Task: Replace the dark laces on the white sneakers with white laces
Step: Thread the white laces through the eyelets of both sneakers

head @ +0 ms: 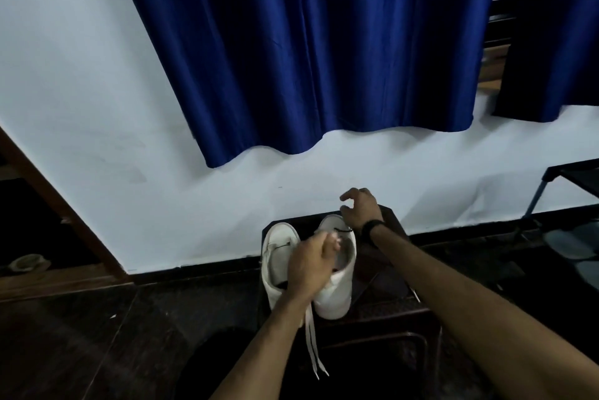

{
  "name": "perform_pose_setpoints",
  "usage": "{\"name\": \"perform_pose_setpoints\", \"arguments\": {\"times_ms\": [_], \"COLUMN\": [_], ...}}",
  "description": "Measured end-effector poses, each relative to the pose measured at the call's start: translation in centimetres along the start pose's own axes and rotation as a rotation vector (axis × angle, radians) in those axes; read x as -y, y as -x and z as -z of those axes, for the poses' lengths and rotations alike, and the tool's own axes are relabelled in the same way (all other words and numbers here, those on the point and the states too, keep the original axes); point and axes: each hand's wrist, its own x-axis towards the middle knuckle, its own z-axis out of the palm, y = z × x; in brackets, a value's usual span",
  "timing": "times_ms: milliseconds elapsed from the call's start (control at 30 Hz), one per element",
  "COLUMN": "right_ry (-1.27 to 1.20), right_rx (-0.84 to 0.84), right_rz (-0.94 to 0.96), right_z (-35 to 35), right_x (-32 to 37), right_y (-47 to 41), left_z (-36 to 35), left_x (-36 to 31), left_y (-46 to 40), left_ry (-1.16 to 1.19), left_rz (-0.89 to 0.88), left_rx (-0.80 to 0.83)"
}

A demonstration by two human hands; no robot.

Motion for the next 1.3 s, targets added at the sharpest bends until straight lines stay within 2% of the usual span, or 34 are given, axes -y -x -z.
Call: {"name": "perform_pose_setpoints", "arguments": {"times_ms": [100, 167, 300, 433, 600, 667, 767, 833, 900, 933, 1033, 1100, 1167, 1233, 1300], "right_ry": [-0.274, -0.298, -0.188, -0.188, -0.149, -0.198, -0.476, -0.489, -0.254, -0.164, -0.22, -0.425, -0.501, -0.297, -0.089], "right_rx": [-0.229, -0.253, -0.185, -0.193, -0.213, -0.199, -0.168, -0.058, 0.1, 0.114, 0.063, 0.048, 0.03, 0.069, 0.108], "right_rz": [0.005, 0.055, 0.039, -0.062, -0.13, -0.177, -0.214, -0.227, -0.154, -0.138, -0.164, -0.199, -0.288, -0.314, -0.324], "right_z": [0.5, -0.2, -2.7, -3.2, -3.6, -3.7, -3.0, -2.3, -1.6, -1.6, -2.5, -2.6, -2.3, -1.9, -2.0], "right_x": [-0.2, -0.3, -0.8, 0.4, 1.3, 1.0, 0.3, -0.1, -0.3, -0.4, -1.4, -1.3, -0.6, -0.1, 0.4], "right_y": [5.3, 9.5, 13.8, 13.3, 13.2, 12.4, 10.3, 8.6, 7.9, 7.7, 8.0, 7.6, 6.0, 3.9, 2.1], "left_z": [0.1, 0.5, 1.5, 3.1, 4.6, 4.9, 3.7, 2.6, 2.2, 2.5, 3.8, 3.7, 2.3, 0.6, -0.3], "left_x": [0.2, -0.2, -2.1, -4.1, -2.8, -2.4, -1.7, -1.1, -1.2, -1.4, -2.2, -2.1, -1.4, -0.7, -0.7], "left_y": [-1.3, -2.4, -4.0, -4.0, -3.1, -2.5, -1.1, -0.4, -0.4, -0.8, -1.9, -1.8, -0.8, 0.7, 1.5], "left_ry": [0.282, 0.387, 0.445, 0.425, 0.419, 0.387, 0.184, 0.134, 0.254, 0.341, 0.506, 0.453, 0.182, -0.145, -0.272], "left_rz": [0.181, 0.283, 0.317, 0.302, 0.369, 0.379, 0.329, 0.327, 0.314, 0.304, 0.335, 0.294, 0.237, 0.099, -0.013], "left_rx": [-0.016, -0.005, 0.005, 0.013, -0.008, -0.008, 0.044, 0.043, -0.024, -0.087, -0.185, -0.169, -0.106, -0.095, -0.115]}}
